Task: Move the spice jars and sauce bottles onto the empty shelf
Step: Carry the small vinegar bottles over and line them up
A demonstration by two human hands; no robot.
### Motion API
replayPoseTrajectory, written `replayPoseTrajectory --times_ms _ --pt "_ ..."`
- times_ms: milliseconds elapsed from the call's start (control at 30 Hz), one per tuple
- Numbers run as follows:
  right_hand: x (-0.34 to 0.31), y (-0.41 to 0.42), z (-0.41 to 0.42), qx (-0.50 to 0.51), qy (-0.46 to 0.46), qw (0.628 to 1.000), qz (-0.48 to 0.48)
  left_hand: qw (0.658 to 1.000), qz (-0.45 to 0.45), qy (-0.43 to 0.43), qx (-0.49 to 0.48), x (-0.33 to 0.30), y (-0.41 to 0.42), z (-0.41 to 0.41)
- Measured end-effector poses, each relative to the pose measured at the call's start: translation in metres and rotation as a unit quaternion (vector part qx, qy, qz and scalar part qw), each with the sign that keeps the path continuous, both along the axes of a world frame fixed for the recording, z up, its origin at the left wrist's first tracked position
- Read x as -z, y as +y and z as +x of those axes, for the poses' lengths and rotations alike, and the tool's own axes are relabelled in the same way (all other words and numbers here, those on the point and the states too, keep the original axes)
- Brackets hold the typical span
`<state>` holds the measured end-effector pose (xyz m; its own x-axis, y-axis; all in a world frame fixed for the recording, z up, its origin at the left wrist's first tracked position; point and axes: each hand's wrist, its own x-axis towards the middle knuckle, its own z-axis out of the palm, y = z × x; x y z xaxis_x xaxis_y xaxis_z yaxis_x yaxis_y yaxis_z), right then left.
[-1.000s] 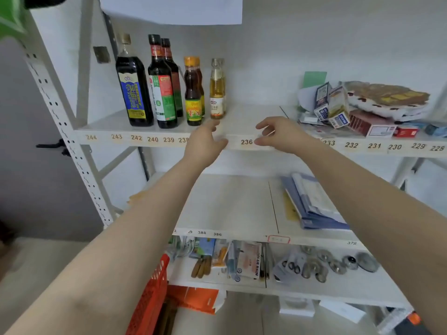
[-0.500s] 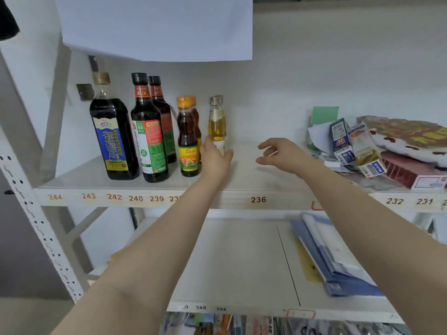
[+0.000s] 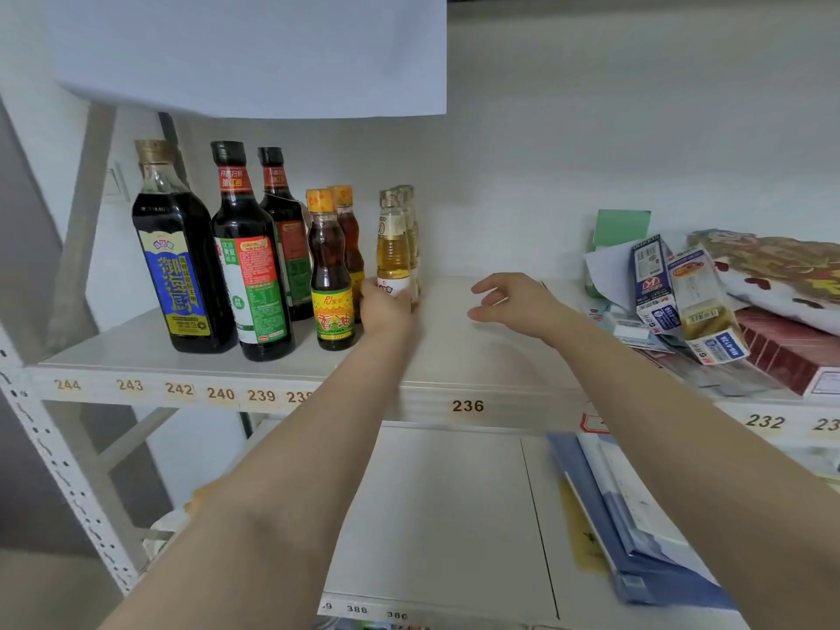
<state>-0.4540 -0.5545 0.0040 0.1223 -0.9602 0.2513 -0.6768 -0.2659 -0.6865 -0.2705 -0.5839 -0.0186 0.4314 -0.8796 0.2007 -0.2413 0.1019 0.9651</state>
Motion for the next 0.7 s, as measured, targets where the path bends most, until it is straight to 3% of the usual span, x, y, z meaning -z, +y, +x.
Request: replayPoseTrajectory --times_ms 367,700 --pt "-0.002 -0.007 -0.004 0.001 -0.023 0.999 0.029 0.995 -0.017 -0.099 0.022 0.004 0.024 0.003" --pt "-0.005 -0.015 0.007 -0.016 -0.07 0.997 0.039 0.992 -0.034 -0.076 0.095 0.006 0.071 0.011"
